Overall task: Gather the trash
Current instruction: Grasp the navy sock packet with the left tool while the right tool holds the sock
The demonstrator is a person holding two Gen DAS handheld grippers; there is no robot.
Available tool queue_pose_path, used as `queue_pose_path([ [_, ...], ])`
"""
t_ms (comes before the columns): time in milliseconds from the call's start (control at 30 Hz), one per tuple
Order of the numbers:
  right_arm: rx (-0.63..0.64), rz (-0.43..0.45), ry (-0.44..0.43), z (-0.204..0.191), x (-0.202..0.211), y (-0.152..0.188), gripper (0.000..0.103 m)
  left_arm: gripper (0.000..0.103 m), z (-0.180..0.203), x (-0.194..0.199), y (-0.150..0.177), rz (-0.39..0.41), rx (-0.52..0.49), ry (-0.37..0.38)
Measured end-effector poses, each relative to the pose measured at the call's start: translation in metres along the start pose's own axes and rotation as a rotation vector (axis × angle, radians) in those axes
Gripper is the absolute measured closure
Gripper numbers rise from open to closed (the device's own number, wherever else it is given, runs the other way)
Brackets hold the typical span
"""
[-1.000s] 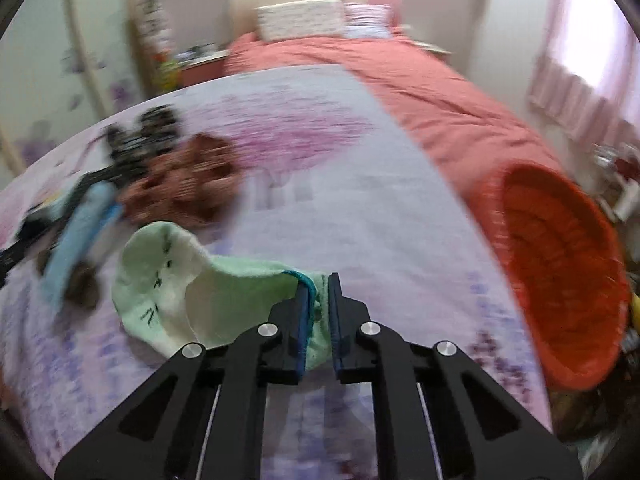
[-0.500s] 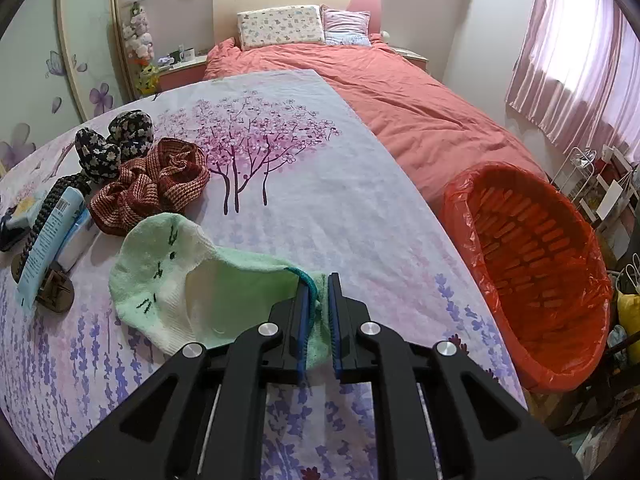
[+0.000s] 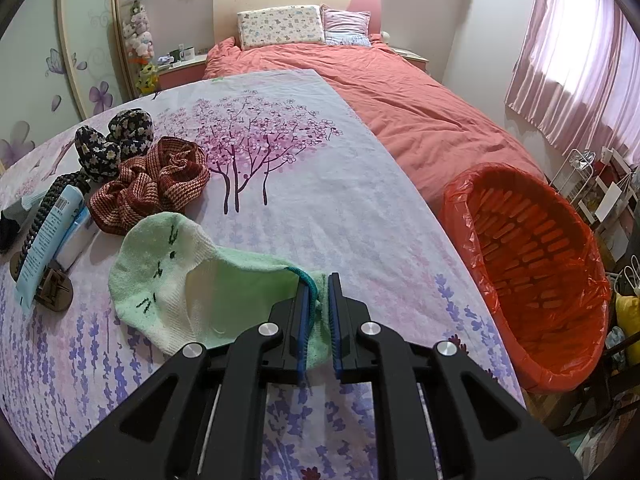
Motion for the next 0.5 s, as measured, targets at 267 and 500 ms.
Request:
queue_pose_path([
  [267, -0.001, 0.0, -0.002, 0.001, 0.001, 0.001, 0.093, 0.034, 0.007, 0.036, 0.004, 0.108, 0.008, 0.076],
  [500, -0.001, 0.0, -0.002, 0.001, 0.0, 0.001, 0.093, 0.034, 0.047, 0.048, 0.008, 0.151, -0.091, 0.18],
])
Point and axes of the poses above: each gripper's, at about its wrist camera, not at the fingertips, and x roughly against the way its jaws point, z to its right, y to its underside, the point moved 3 cm from there along -x, roughly the way its jaws point, and after that the axes turned 10 degrees about z, right-handed, at the moved point
